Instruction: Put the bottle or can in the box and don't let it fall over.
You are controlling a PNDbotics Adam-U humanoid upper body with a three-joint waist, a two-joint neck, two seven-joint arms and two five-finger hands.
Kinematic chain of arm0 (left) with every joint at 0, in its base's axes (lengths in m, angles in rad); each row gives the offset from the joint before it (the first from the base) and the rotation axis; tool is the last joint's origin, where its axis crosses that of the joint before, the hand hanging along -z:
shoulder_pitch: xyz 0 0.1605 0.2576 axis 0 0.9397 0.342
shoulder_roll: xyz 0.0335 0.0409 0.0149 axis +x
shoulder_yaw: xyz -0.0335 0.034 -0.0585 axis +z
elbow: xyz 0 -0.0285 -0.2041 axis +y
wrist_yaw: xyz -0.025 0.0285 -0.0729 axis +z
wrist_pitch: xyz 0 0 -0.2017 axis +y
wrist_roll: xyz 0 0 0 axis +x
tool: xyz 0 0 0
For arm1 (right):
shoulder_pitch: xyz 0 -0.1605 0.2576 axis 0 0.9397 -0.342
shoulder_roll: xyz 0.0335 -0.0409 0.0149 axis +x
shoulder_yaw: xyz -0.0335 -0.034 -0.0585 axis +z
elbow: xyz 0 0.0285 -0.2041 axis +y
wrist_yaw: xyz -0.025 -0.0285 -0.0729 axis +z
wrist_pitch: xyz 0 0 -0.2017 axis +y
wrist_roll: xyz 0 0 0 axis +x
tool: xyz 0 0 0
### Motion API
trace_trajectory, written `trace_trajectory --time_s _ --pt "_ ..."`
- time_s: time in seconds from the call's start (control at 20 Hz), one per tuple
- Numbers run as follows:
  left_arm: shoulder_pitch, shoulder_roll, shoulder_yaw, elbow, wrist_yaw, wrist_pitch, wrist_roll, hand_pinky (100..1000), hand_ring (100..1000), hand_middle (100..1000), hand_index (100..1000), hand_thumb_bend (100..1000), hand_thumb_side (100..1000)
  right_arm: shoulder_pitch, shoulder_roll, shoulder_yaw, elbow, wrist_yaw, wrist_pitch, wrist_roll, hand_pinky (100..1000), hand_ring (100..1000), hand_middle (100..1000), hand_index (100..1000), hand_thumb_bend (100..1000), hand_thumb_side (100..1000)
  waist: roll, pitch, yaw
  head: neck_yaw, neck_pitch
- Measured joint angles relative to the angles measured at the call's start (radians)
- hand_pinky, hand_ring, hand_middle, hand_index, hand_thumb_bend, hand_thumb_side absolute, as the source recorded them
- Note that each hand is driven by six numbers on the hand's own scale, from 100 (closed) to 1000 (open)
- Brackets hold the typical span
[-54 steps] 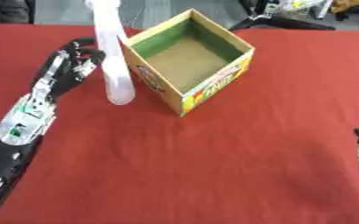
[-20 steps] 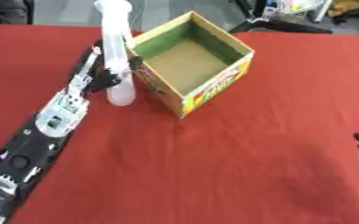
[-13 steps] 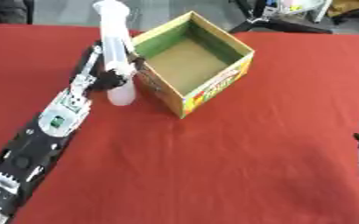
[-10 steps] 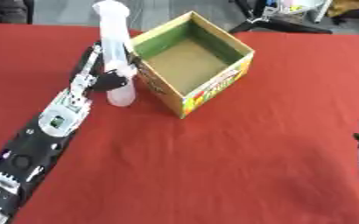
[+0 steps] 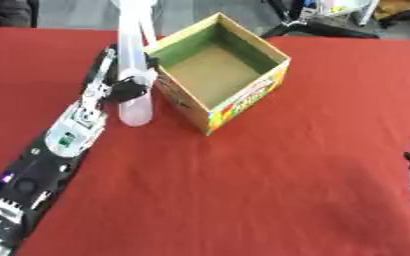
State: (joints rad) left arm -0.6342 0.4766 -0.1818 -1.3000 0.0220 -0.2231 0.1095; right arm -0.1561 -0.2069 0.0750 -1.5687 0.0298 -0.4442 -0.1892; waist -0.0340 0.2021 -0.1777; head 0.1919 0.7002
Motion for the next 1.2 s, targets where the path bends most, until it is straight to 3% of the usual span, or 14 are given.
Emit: trace_trajectory --time_s 0.3,0.6,0.9,1.2 --pt "-0.032 0.03 0.0 -0.102 0.043 0.027 -0.015 107 268 170 319 100 207 0.001 0.0 0.0 0.0 0.0 0.0 0.001 805 890 1000 955 100 470 -0.003 0.0 -0.001 -0.001 0.0" --pt "-0.167 0.07 -0.004 -0.128 0.076 0.067 -0.031 114 273 175 323 100 199 0.004 0.0 0.014 0.003 -0.005 0.002 0.012 806 891 1000 955 100 470 -0.009 -0.001 -0.023 0.001 -0.001" --pt "-0.301 0.04 -0.019 0.033 0.06 0.074 -0.024 125 275 177 324 100 202 -0.003 0.011 0.046 0.003 -0.024 0.005 0.044 807 893 1000 956 100 470 -0.032 0.013 -0.07 0.01 -0.028" --pt "-0.383 -0.042 -0.037 0.235 0.0 0.02 0.008 142 287 181 323 100 209 -0.015 0.019 0.069 0.002 -0.042 0.01 0.071 808 893 1000 956 100 470 -0.036 0.029 -0.103 0.022 -0.051"
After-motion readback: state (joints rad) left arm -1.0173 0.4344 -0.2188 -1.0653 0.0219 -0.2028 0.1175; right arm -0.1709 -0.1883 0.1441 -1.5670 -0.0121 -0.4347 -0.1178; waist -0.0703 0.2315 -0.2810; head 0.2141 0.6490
